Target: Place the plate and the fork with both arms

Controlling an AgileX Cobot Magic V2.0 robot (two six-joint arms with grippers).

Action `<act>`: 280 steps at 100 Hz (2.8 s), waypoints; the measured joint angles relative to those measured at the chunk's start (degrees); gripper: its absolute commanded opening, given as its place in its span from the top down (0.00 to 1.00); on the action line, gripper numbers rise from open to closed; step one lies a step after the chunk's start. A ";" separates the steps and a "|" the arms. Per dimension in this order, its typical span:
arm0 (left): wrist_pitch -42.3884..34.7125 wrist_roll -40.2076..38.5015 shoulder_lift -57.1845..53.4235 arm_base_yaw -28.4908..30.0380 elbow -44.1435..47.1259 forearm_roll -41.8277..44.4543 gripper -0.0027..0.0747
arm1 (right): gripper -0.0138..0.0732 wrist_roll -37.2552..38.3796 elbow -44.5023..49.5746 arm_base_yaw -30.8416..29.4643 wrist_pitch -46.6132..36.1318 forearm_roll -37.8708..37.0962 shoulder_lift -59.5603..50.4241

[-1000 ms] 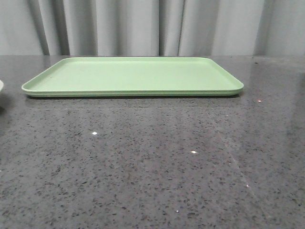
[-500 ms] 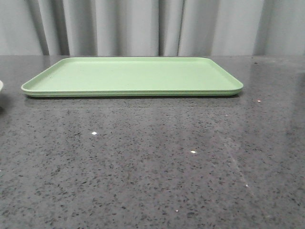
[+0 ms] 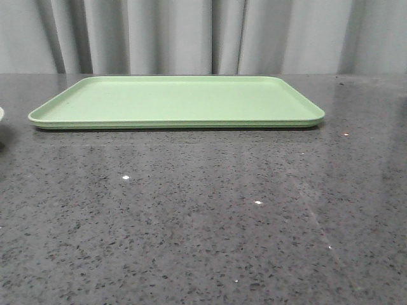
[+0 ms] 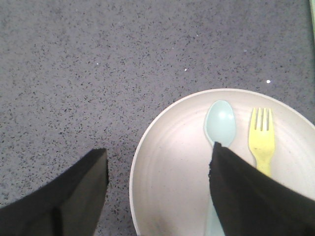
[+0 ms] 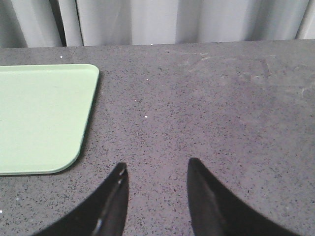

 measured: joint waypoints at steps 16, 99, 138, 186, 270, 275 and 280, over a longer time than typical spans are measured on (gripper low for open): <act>0.72 0.00 3.38 3.05 -0.32 -0.23 0.40 | 0.48 0.00 0.00 0.00 0.00 0.00 0.00; 0.57 3.77 22.47 4.39 -0.68 -3.07 0.51 | 0.48 0.00 0.00 0.00 0.00 0.10 0.00; 0.44 3.77 23.51 4.39 -0.87 -3.98 0.99 | 0.48 0.00 0.00 0.00 0.00 0.10 0.00; 2.00 4.91 19.43 8.73 -1.23 -7.68 0.99 | 0.48 0.00 0.00 0.00 0.24 0.10 0.00; 5.57 15.54 26.13 -9.00 -20.97 -28.01 0.99 | 0.48 0.00 0.00 0.00 1.72 0.10 0.00; 5.02 14.75 28.46 -11.77 -23.22 -28.01 0.99 | 0.48 0.00 0.00 0.00 1.96 0.10 0.00; 4.87 13.87 30.90 -14.38 -25.24 -28.11 0.99 | 0.48 0.00 0.00 0.00 2.10 0.10 0.00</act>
